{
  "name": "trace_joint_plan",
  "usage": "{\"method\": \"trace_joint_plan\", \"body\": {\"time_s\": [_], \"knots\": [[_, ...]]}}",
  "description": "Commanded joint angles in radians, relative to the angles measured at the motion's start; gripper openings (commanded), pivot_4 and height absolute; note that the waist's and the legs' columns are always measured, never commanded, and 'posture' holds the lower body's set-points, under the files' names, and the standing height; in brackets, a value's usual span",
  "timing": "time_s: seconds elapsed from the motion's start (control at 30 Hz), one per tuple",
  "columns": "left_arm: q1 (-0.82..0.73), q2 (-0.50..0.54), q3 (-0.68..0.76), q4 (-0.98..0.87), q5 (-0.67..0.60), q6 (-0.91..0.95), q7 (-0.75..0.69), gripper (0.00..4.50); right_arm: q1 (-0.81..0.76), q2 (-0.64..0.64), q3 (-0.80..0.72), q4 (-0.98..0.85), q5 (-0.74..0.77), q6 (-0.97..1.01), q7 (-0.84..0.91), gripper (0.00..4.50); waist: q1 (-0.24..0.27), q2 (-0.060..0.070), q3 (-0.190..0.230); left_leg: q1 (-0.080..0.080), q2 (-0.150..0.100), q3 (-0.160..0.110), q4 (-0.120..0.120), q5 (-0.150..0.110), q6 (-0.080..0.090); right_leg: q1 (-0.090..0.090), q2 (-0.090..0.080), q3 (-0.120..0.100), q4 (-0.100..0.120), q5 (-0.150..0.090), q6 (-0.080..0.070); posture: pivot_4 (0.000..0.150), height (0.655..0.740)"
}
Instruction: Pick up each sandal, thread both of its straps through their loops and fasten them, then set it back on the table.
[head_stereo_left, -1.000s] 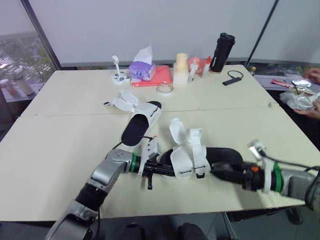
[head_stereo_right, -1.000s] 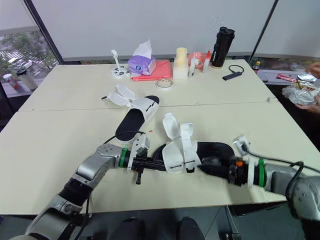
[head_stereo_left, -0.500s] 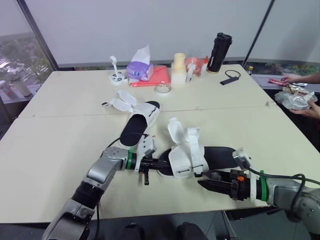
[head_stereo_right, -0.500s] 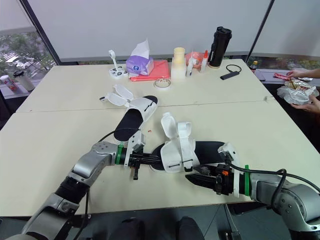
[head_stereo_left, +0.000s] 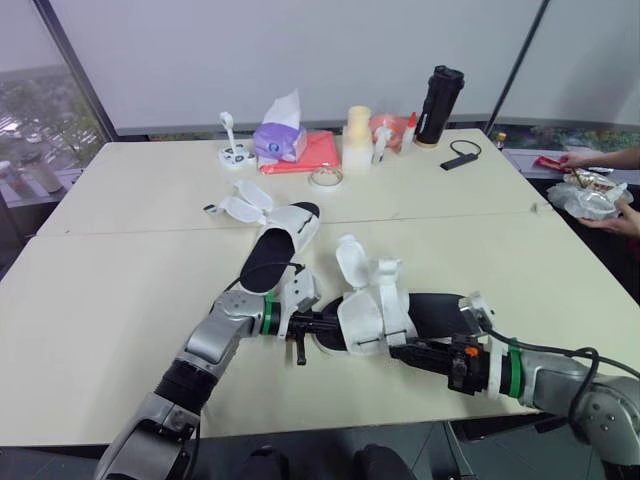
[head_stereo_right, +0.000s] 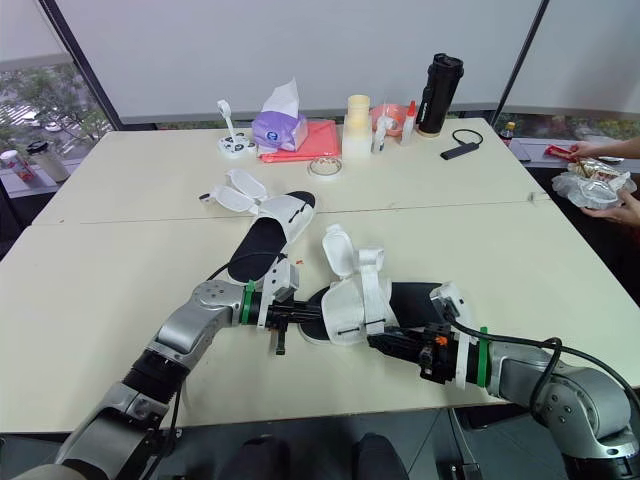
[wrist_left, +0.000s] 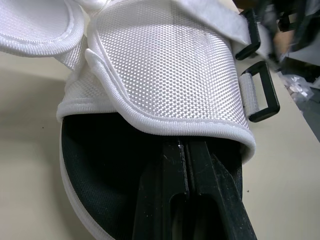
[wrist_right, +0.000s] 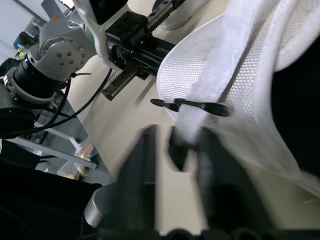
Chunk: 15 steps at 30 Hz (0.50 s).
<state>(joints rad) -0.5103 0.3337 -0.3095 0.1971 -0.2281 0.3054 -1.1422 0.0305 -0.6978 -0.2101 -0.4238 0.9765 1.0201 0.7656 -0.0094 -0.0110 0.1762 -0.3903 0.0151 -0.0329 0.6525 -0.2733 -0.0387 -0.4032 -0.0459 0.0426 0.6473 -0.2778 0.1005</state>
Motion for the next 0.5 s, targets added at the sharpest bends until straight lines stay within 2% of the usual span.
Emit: {"method": "trace_joint_plan", "body": {"time_s": [0.03,0.33,0.5], "knots": [[0.012,-0.001,-0.01,-0.001,0.013,-0.001,0.009,0.0,0.009,-0.009,-0.001,-0.028,0.022,0.0,0.013,0.03,-0.001,0.0,0.0,0.0,0.0,0.0,0.0,0.0,0.0,0.0,0.0,0.0,0.0,0.0,0.0,0.15,0.74],[0.017,0.0,-0.018,0.001,0.017,-0.001,0.008,0.0,0.138,-0.114,0.051,-0.077,-0.048,-0.036,0.102,0.03,-0.001,0.0,0.0,0.0,0.0,0.0,0.0,0.0,0.0,0.0,0.0,0.0,0.0,0.0,0.0,0.15,0.74],[0.016,-0.003,-0.023,0.016,0.019,0.0,0.004,0.0,0.227,-0.147,0.012,-0.138,-0.026,-0.045,0.134,0.03,0.0,0.0,0.0,0.0,0.0,0.0,0.0,0.0,0.0,0.0,0.0,0.0,0.0,0.0,0.0,0.15,0.74]]}}
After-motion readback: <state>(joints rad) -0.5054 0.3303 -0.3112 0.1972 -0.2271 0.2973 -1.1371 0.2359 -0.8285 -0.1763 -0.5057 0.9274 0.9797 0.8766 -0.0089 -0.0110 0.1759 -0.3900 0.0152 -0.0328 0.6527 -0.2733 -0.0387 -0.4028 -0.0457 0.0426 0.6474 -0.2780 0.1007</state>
